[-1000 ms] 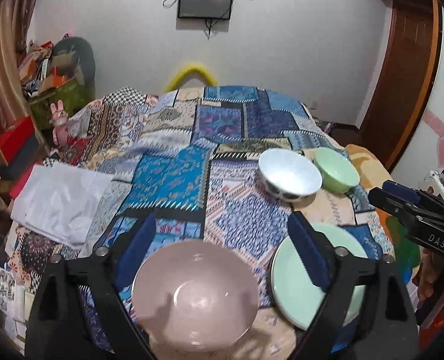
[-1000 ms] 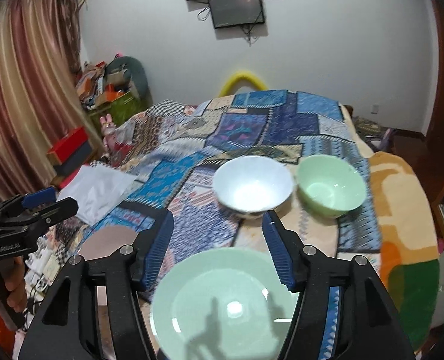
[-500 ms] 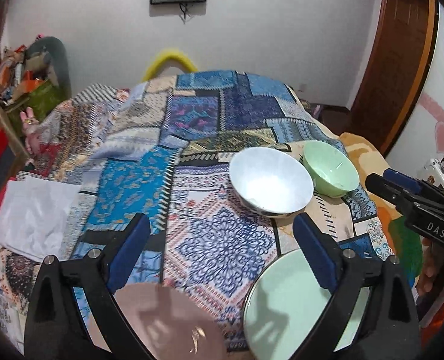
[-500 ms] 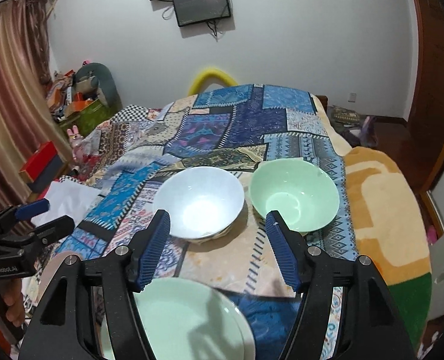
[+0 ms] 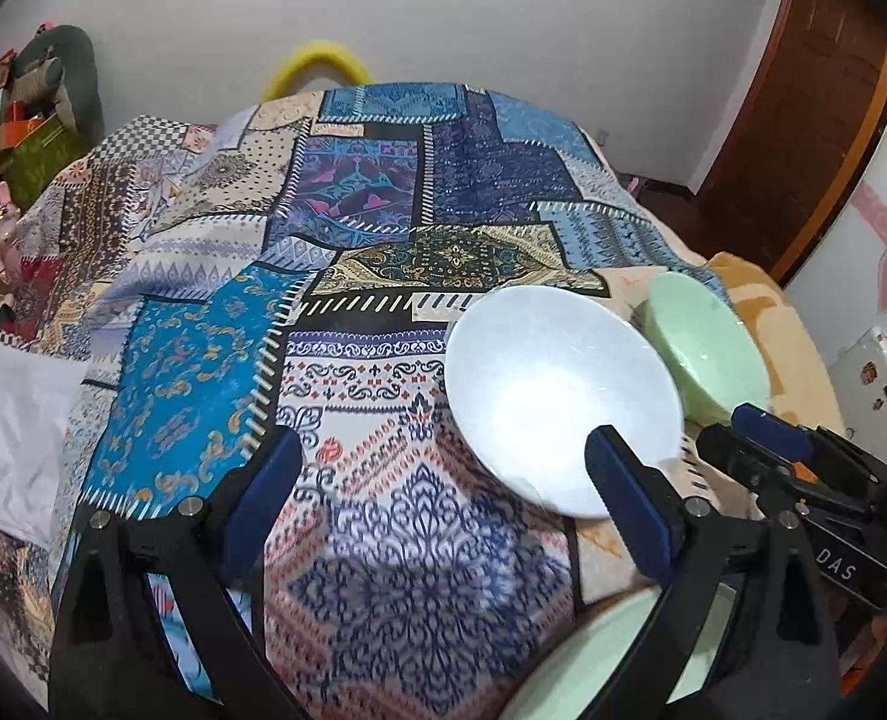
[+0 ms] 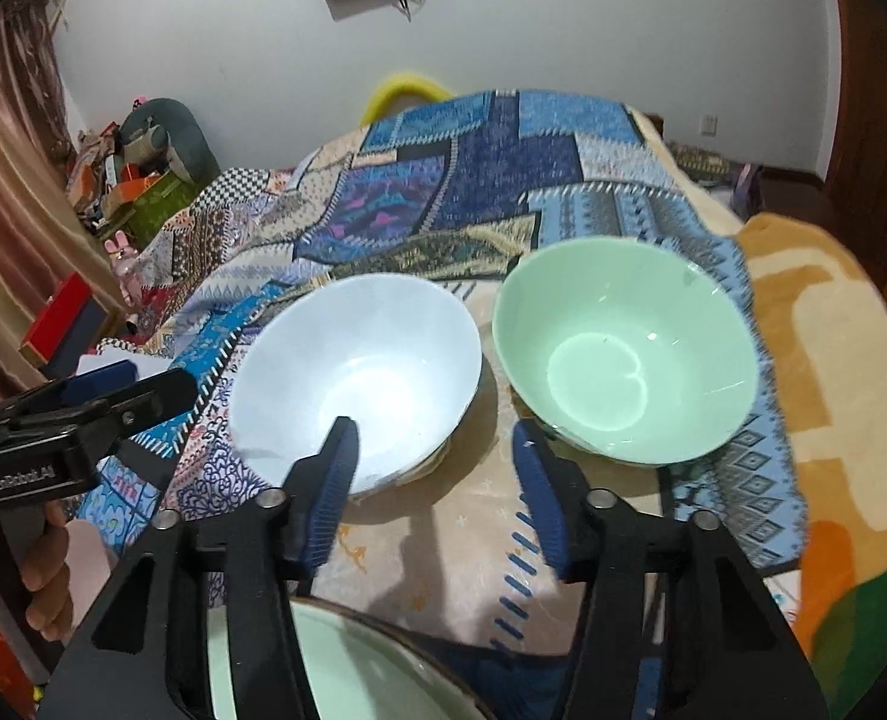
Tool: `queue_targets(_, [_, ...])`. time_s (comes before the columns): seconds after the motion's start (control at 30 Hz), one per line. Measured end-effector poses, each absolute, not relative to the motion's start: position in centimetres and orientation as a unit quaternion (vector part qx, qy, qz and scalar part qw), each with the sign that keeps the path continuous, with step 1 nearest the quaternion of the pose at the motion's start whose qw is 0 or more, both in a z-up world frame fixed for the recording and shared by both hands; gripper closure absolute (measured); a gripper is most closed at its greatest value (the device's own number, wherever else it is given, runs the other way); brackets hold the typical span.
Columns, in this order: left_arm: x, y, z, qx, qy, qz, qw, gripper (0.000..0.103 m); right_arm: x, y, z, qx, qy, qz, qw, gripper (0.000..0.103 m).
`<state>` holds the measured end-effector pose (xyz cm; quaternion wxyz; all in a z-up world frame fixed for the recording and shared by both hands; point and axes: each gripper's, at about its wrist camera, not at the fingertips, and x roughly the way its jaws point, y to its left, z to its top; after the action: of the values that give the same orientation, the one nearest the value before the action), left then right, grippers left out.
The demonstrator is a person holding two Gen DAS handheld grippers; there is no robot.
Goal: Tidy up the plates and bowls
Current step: 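Grip the spotted white bowl rim with the left gripper while the right gripper grips it too, then lift the spotted white bowl with both grippers and carry it over the pink bowl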
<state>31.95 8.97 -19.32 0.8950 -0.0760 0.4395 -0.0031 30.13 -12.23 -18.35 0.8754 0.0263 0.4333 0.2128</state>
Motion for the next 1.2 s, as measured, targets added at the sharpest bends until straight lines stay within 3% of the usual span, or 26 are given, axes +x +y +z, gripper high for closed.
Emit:
queue_targets(0.2, [34.8,9.0,-21.5,-0.063,0.459,-0.01,0.886,0.025,31.1,-11.7,-19.7,0.037,0.455,0.221,0.862,0.074])
queue_targets(0.47, [36.8,9.5,-23.4,-0.07,0.483,-0.016,0.873,0.056,32.0,-11.0,-20.8,0.035,0.467,0.221,0.856,0.075])
queue_targets(0.7, [37.5,9.0,-24.4,-0.074,0.497,-0.034,0.864,0.074,32.5,-10.4,-21.3,0.033,0.474,0.223,0.851,0.075])
queue_targets(0.8, [37.7,8.3,-24.6,-0.068,0.5,-0.053,0.862,0.089,32.4,-10.3,-21.1,0.032,0.472,0.225,0.852,0.075])
queue_targets(1.2, [36.1,7.4,-23.7,-0.043,0.499,-0.042,0.865,0.09,31.2,-10.8,-19.8,0.029,0.466,0.229,0.854,0.078])
